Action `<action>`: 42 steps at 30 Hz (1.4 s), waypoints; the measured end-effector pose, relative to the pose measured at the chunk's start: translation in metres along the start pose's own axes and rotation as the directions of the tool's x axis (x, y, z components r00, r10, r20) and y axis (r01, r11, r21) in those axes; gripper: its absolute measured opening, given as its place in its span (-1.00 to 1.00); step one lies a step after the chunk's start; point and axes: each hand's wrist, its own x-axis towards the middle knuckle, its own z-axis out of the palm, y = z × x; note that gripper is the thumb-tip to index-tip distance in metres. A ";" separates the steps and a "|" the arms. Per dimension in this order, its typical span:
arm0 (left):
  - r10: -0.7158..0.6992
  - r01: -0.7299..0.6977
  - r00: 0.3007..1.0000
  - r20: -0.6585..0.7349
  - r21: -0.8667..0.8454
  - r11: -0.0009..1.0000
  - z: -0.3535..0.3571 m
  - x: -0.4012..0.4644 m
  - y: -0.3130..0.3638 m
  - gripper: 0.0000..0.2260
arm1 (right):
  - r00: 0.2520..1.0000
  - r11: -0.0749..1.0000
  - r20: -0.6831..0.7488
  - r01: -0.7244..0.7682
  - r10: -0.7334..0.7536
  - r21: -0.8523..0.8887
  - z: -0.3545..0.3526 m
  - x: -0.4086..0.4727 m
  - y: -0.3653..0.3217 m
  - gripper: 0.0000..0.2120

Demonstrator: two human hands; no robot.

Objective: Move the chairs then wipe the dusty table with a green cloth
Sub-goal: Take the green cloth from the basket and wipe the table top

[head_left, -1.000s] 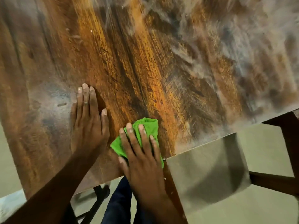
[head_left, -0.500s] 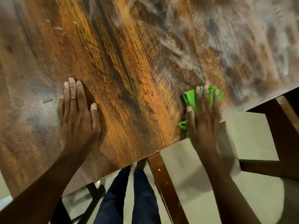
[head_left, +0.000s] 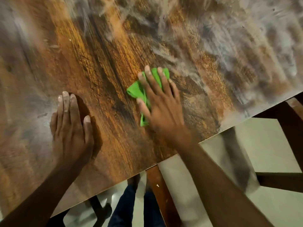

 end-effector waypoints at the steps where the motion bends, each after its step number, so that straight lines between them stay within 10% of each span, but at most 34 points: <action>1: -0.002 0.002 1.000 0.004 -0.001 1.000 0.000 0.000 0.000 -0.41 | 1.000 1.000 -0.023 -0.021 0.021 -0.004 -0.002 0.027 0.011 -0.35; 6: -0.005 0.005 1.000 0.007 -0.001 1.000 0.002 0.000 -0.001 -0.40 | 0.999 1.000 -0.041 -0.012 0.011 -0.010 -0.011 0.098 0.049 -0.37; 14: -0.010 0.010 1.000 0.017 0.005 1.000 0.008 0.002 -0.004 -0.39 | 0.992 0.989 0.026 0.125 -0.127 0.085 -0.013 -0.018 0.037 -0.41; 31: 0.102 -0.106 0.994 0.048 0.082 0.991 0.002 0.001 -0.014 -0.36 | 0.872 0.880 0.120 0.475 -0.474 0.020 0.055 0.197 -0.253 -0.42; 42: 0.009 -0.012 0.999 0.054 0.056 0.998 0.003 0.003 -0.006 -0.42 | 0.977 0.976 0.027 0.208 -0.210 0.059 -0.002 0.161 -0.034 -0.46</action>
